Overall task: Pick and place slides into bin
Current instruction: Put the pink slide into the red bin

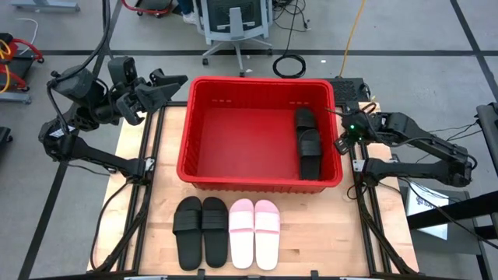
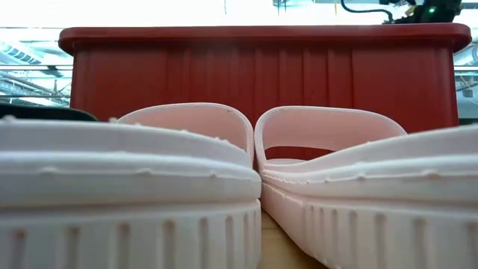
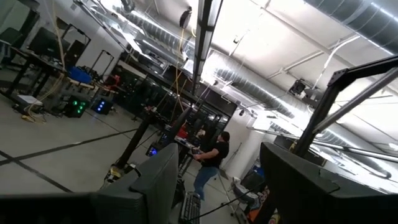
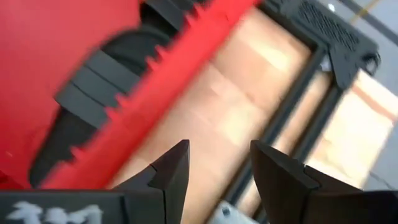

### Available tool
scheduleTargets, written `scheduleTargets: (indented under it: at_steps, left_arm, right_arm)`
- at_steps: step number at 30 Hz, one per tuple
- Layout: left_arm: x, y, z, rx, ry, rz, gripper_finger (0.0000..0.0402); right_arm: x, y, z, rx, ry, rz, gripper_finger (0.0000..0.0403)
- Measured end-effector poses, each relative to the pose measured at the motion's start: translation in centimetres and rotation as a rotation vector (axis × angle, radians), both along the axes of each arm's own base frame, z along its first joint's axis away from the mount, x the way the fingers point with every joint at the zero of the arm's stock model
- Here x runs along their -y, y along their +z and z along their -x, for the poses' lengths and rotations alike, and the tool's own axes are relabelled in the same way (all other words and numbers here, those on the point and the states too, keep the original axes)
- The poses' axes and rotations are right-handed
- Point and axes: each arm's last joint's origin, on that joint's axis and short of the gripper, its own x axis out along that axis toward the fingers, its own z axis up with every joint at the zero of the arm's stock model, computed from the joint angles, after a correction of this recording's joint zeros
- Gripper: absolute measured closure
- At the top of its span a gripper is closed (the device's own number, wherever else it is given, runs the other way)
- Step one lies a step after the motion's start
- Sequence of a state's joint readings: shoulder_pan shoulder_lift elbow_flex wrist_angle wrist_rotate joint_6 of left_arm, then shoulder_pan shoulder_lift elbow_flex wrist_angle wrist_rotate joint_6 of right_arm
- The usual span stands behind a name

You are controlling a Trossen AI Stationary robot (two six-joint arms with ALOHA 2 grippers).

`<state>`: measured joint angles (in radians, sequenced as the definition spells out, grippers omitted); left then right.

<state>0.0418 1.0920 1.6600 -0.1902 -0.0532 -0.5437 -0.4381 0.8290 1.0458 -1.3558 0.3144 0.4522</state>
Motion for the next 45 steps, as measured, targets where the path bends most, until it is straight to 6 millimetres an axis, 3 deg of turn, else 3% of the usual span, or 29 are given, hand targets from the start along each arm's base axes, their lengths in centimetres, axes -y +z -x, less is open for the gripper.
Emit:
scheduleTargets:
  at_steps: [6, 9, 14, 18, 24, 30, 33, 37, 45]
  left_arm:
    - [0.0, 0.0, 0.0, -0.001, 0.002, -0.011, 0.0174]
    - [0.0, 0.0, 0.0, -0.003, 0.008, -0.025, 0.0174]
    - [0.0, 0.0, 0.0, -0.006, 0.012, -0.037, 0.0174]
    - [0.0, -0.1, 0.0, -0.017, 0.013, -0.039, 0.0174]
    - [0.1, -0.2, -0.1, -0.03, -0.019, -0.049, 0.0174]
    - [0.3, -0.3, -0.1, -0.034, -0.097, -0.073, 0.0174]
    - [0.5, -0.3, -0.1, -0.037, -0.142, -0.08, 0.0174]
    - [0.5, -0.4, -0.1, -0.05, -0.17, -0.071, 0.0174]
    - [0.5, -0.4, -0.2, -0.05, -0.173, -0.066, 0.0174]
  right_arm:
    - [-0.2, 0.0, 1.3, -0.05, -0.164, 0.054, 0.0254]
    - [-0.1, 0.4, 1.4, 0.049, -0.255, 0.119, 0.0256]
    - [0.4, 2.1, 0.6, 0.398, -0.369, 0.224, 0.0257]
    - [1.0, 5.0, -0.8, 0.786, -0.355, 0.326, 0.0258]
    - [1.3, 8.2, -3.6, 1.382, -0.018, 0.36, 0.0255]
    - [0.1, 6.9, -6.4, 1.889, 0.513, 0.092, 0.0255]
    - [-1.5, 5.2, -7.9, 1.969, 0.678, -0.07, 0.0255]
    - [-3.7, 3.4, -9.8, 1.953, 0.776, -0.178, 0.0255]
    - [-7.1, 3.7, -11.2, 2.085, 0.774, -0.014, 0.0254]
